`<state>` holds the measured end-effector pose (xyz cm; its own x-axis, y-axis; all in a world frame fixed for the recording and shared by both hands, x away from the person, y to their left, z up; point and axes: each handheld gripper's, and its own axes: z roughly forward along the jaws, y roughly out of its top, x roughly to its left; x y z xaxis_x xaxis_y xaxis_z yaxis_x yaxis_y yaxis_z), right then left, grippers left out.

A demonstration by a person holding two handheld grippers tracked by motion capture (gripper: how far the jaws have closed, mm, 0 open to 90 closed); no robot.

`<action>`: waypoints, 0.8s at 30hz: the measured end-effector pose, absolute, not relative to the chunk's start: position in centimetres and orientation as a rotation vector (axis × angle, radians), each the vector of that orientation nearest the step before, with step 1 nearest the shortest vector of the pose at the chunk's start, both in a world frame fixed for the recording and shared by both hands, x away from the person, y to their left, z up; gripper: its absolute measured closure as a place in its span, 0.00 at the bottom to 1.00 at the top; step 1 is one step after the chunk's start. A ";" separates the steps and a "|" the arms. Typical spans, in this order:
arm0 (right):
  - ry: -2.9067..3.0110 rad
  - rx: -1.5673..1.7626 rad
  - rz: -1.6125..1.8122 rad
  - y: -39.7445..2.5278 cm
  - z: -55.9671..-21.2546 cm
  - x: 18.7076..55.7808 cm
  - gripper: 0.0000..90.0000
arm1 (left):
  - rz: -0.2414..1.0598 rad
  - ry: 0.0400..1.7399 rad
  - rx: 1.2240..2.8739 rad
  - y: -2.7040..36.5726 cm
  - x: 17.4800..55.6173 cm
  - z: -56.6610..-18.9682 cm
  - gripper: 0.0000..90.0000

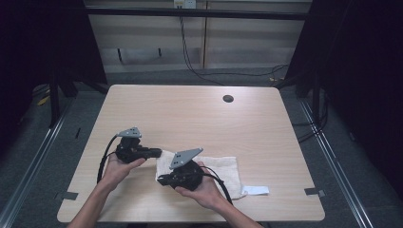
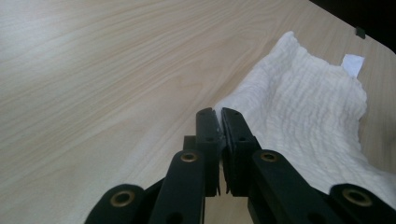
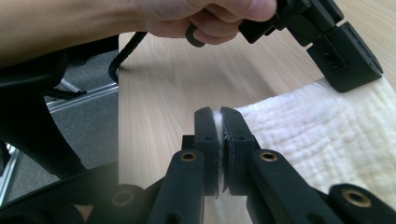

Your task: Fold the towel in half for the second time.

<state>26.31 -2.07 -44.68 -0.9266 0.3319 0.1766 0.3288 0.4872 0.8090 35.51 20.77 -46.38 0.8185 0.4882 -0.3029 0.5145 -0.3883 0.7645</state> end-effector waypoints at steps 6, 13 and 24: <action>2.693 0.584 1.505 -0.8 -44.2 26.8 0.96 | -0.005 0.749 2.028 22.2 35.7 -45.7 0.96; 2.676 0.578 1.545 0.4 -43.6 27.2 0.96 | 0.015 0.770 1.995 23.3 35.7 -45.0 0.96; 2.693 0.545 1.538 2.0 -43.2 27.6 0.96 | 0.029 0.810 1.975 25.0 35.6 -44.7 0.96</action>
<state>27.55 2.01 -43.19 -0.9401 0.2926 0.1749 0.2993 0.4630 0.8343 35.57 24.96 -44.66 0.7788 0.5503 -0.3011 0.5271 -0.3139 0.7897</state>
